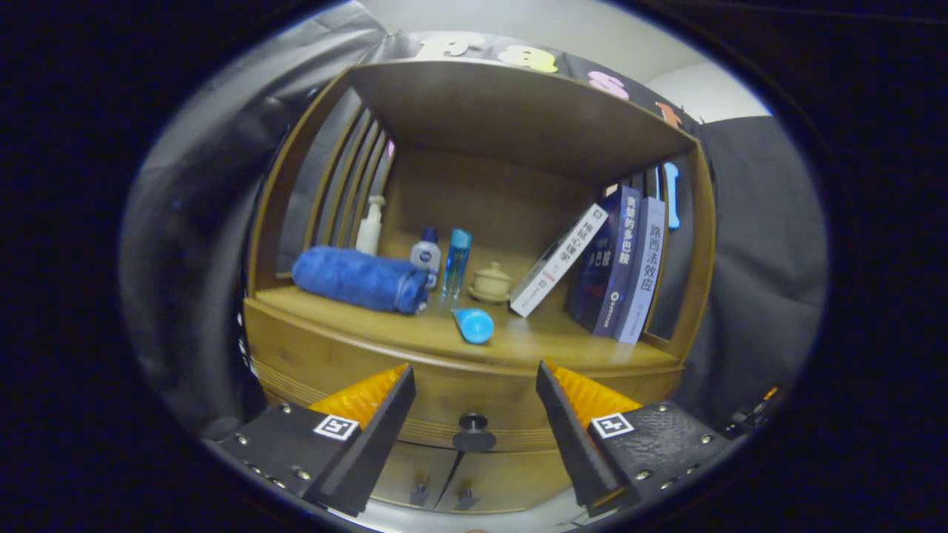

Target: Pull open the drawer, take out the items inside it, and place them on the countertop above the cabinet.

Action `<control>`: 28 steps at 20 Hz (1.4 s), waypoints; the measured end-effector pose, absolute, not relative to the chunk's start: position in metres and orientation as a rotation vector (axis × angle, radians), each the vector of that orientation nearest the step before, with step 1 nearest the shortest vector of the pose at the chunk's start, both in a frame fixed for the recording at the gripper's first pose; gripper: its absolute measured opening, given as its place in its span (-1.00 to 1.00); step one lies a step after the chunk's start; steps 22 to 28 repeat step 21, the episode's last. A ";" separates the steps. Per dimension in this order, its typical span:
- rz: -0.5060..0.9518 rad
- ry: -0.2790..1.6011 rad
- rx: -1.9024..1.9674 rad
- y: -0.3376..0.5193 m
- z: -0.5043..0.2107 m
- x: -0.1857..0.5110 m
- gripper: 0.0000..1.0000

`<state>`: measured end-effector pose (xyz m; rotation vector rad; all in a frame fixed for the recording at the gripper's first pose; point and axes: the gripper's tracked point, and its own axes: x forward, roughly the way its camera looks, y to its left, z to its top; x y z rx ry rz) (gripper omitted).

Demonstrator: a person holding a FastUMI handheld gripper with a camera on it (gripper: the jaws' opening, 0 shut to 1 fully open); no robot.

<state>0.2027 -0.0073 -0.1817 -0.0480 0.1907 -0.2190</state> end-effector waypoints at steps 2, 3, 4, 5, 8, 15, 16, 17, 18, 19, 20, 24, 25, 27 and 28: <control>-0.190 0.149 -0.018 -0.006 -0.145 0.194 0.97; -0.181 0.124 -0.006 -0.007 -0.125 0.188 0.97; -0.172 0.101 0.002 -0.009 -0.106 0.182 0.96; -0.161 0.076 0.008 -0.010 -0.086 0.173 0.96; -0.134 0.026 0.011 -0.016 -0.038 0.144 0.96; -0.092 0.002 0.035 -0.028 0.004 0.060 0.96; -0.086 0.004 0.055 -0.030 0.006 0.049 0.96; -0.078 -0.001 0.074 -0.034 0.012 0.039 0.96; -0.068 -0.010 0.086 -0.036 0.017 0.030 0.96; -0.050 -0.023 0.090 -0.038 0.023 0.023 0.96; -0.046 -0.028 0.085 -0.041 0.024 0.016 0.96; -0.052 -0.028 0.079 -0.046 0.024 0.009 0.96; -0.052 -0.028 0.079 -0.046 0.024 0.009 0.96; -0.052 -0.028 0.079 -0.046 0.024 0.009 0.96; -0.052 -0.028 0.079 -0.046 0.024 0.009 0.96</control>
